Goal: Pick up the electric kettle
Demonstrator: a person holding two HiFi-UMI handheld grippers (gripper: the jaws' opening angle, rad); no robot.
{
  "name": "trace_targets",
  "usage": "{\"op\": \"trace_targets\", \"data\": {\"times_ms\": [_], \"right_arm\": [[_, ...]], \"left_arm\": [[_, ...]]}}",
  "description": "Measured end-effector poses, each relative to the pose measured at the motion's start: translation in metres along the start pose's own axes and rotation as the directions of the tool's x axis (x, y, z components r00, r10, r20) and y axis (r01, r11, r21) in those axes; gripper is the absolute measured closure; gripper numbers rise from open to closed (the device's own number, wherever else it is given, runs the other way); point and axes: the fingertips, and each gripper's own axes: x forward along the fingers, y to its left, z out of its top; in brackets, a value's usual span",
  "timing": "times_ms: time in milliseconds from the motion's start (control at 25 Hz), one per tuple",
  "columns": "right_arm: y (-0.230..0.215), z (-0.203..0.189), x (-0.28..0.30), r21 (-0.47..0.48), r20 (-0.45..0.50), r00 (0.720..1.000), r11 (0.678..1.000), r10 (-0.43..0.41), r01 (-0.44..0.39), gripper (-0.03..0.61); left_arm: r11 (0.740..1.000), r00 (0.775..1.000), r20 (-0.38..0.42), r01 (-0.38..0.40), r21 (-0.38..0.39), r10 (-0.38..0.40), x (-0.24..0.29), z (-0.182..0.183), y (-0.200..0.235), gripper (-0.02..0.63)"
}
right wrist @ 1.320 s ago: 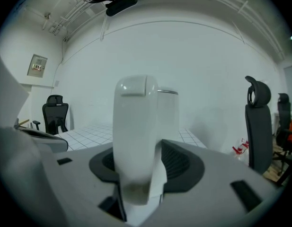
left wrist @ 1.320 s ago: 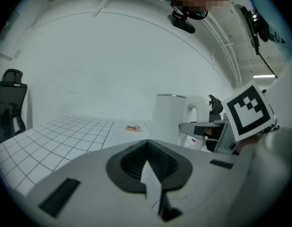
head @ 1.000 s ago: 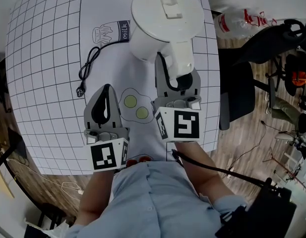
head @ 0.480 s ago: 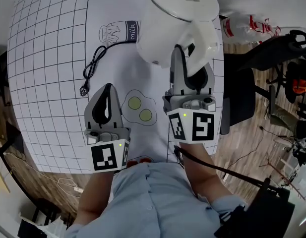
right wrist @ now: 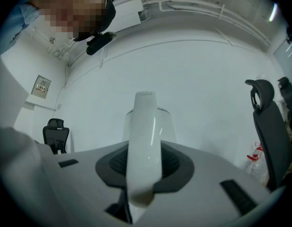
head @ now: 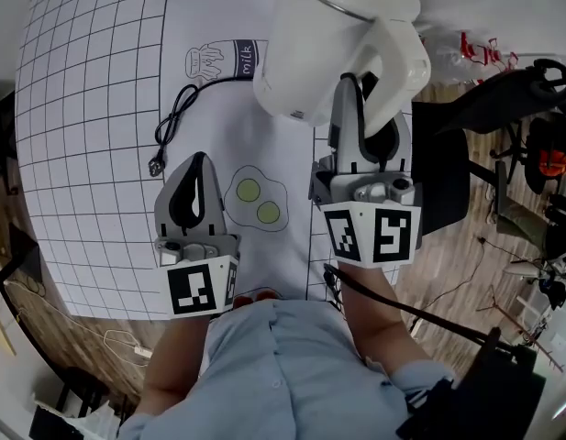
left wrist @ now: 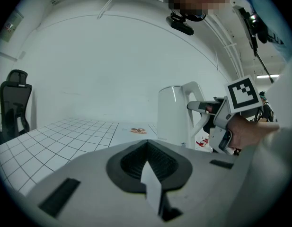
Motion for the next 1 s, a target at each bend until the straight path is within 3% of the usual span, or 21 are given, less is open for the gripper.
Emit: {"op": "trace_targets", "data": {"times_ms": [600, 1000], "right_arm": [[0.007, 0.075, -0.071, -0.047, 0.133, 0.991, 0.999, 0.009, -0.003, 0.495], [0.002, 0.059, -0.136, -0.041, 0.111, 0.994, 0.999, -0.01, 0.015, 0.495]], "left_arm": [[0.994, 0.988, 0.117, 0.094, 0.047, -0.099, -0.039, 0.044, -0.046, 0.614], [0.986, 0.983, 0.112, 0.134, 0.095, -0.145, -0.075, 0.036, -0.077, 0.614]]}}
